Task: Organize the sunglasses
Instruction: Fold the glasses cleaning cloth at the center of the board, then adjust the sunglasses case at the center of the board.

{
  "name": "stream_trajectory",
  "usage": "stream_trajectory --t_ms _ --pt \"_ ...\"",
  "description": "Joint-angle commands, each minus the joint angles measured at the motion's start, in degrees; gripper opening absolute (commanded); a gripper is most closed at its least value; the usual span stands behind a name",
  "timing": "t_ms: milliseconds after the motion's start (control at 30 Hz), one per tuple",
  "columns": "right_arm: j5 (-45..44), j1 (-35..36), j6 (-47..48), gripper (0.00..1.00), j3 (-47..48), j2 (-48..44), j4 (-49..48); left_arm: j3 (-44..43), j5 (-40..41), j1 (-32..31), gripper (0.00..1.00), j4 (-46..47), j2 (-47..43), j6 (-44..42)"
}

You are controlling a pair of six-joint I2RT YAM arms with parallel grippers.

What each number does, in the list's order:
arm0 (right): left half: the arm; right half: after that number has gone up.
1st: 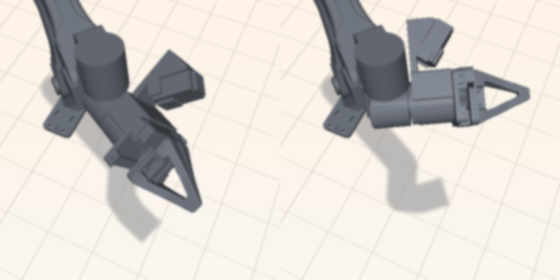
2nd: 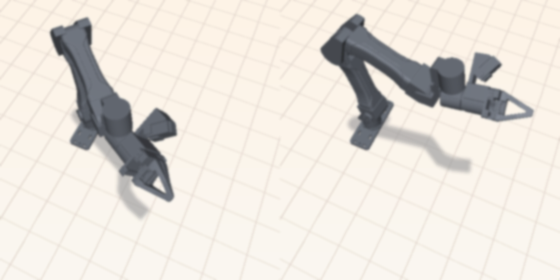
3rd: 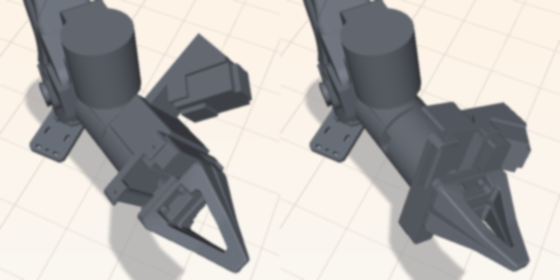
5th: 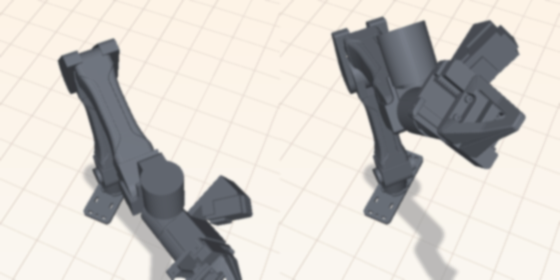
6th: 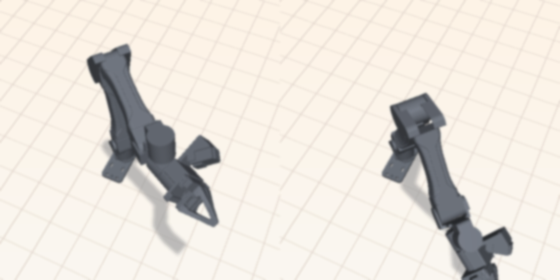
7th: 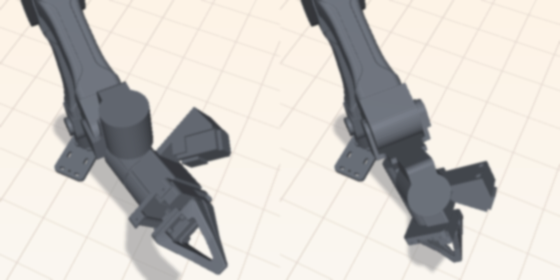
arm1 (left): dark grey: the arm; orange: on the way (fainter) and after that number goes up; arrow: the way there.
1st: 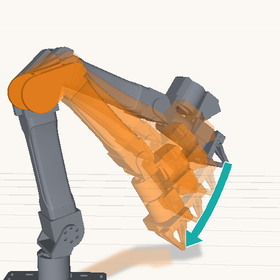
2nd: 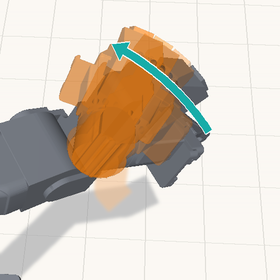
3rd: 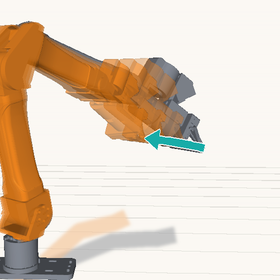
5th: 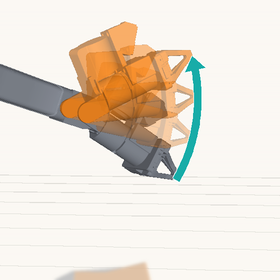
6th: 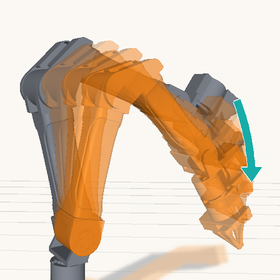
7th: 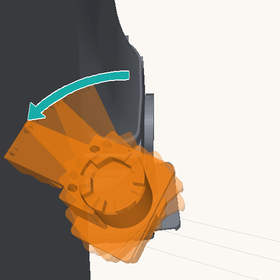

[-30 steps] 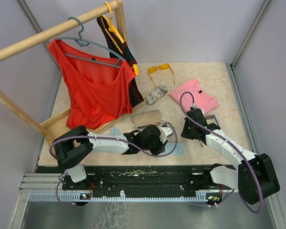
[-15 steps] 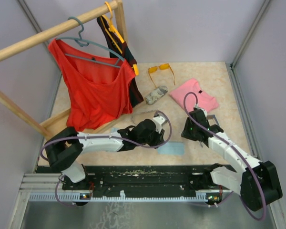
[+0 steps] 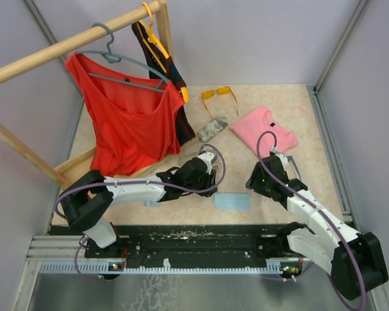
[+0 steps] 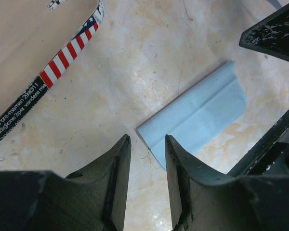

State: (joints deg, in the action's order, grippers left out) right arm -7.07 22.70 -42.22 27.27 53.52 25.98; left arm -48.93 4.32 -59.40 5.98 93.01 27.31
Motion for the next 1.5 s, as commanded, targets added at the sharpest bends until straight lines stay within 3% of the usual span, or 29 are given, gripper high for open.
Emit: stream_trajectory --t_ms 0,700,900,1100,1267,1467 --pt "-1.34 -0.19 -0.41 0.5 0.12 -0.72 -2.39 1.17 0.86 0.42 0.41 -0.45 -0.77 1.49" --pt "-0.33 -0.2 2.49 0.45 2.78 3.91 0.3 3.64 7.11 1.68 0.38 -3.77 -5.72 4.79" --pt "4.75 -0.19 7.46 0.42 5.61 4.17 -4.34 7.78 16.7 1.81 0.38 -9.56 -17.39 6.97" --pt "6.62 -0.02 10.48 0.39 12.3 10.58 -8.44 11.65 21.95 7.35 0.4 -14.03 -25.58 7.06" --pt "7.05 -0.02 13.23 0.36 19.15 19.76 -11.22 10.63 22.78 12.81 0.38 -14.1 -22.43 5.17" --pt "7.26 0.36 15.86 0.24 28.02 32.86 -12.19 8.53 22.65 16.37 0.36 -11.32 -14.72 4.39"
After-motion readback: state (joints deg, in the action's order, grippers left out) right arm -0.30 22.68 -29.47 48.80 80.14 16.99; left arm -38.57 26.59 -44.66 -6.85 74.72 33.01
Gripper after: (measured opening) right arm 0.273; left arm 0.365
